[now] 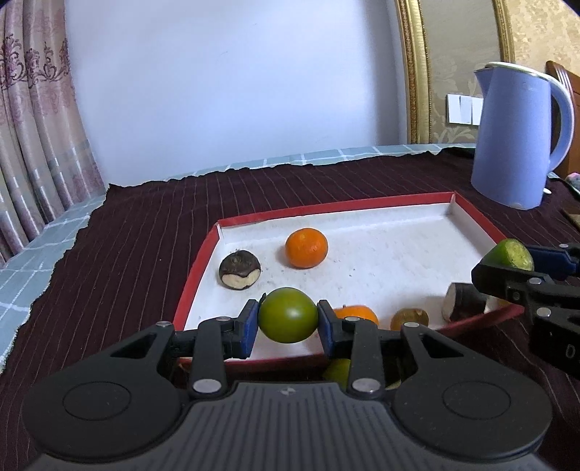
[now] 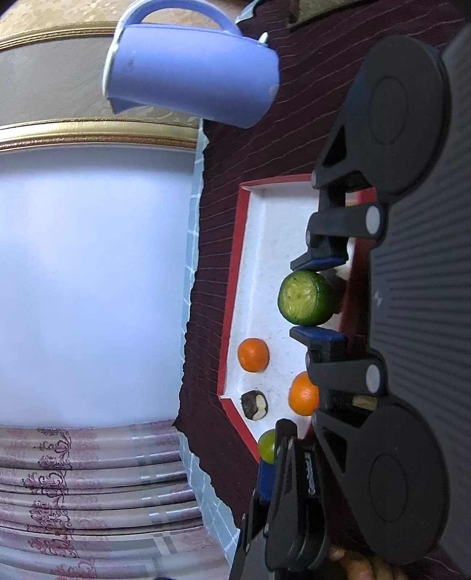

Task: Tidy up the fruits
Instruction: 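Carry the green tomato with the left tool while the right tool carries the lime half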

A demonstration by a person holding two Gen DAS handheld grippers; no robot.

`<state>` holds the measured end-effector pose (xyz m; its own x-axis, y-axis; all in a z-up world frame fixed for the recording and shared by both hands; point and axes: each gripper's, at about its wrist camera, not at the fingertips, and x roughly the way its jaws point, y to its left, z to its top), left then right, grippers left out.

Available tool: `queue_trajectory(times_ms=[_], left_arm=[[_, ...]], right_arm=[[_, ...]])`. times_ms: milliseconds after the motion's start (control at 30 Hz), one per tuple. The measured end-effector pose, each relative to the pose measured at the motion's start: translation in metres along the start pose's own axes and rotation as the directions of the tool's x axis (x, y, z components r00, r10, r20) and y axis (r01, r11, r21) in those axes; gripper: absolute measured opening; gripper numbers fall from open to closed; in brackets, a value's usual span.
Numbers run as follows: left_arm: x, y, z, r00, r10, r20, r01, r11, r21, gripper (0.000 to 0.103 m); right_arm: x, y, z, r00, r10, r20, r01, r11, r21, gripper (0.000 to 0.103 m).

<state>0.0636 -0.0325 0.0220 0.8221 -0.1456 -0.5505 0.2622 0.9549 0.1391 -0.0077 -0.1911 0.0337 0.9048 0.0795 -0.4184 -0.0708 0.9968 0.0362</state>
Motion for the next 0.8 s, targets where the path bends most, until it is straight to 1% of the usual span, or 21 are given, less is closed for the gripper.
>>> queue_trajectory(times_ms=[300,567,800], left_arm=[[0.02,-0.002,0.009,0.999,0.028,-0.02,-0.028,1.0,-0.008,0.034],[0.031,-0.008,0.018,0.999,0.052,-0.004,-0.052,0.999,0.003,0.034],[0.043,-0.01,0.028,0.996,0.084,0.004,-0.084,0.996,-0.01,0.034]], right_arm=[[0.012,-0.005,0.01,1.0,-0.01,0.01,0.01,1.0,0.008,0.03],[0.023,-0.01,0.012,1.0,-0.016,0.005,0.016,1.0,0.025,0.03],[0.039,-0.011,0.019,1.0,-0.025,0.008,0.024,0.999,0.034,0.03]])
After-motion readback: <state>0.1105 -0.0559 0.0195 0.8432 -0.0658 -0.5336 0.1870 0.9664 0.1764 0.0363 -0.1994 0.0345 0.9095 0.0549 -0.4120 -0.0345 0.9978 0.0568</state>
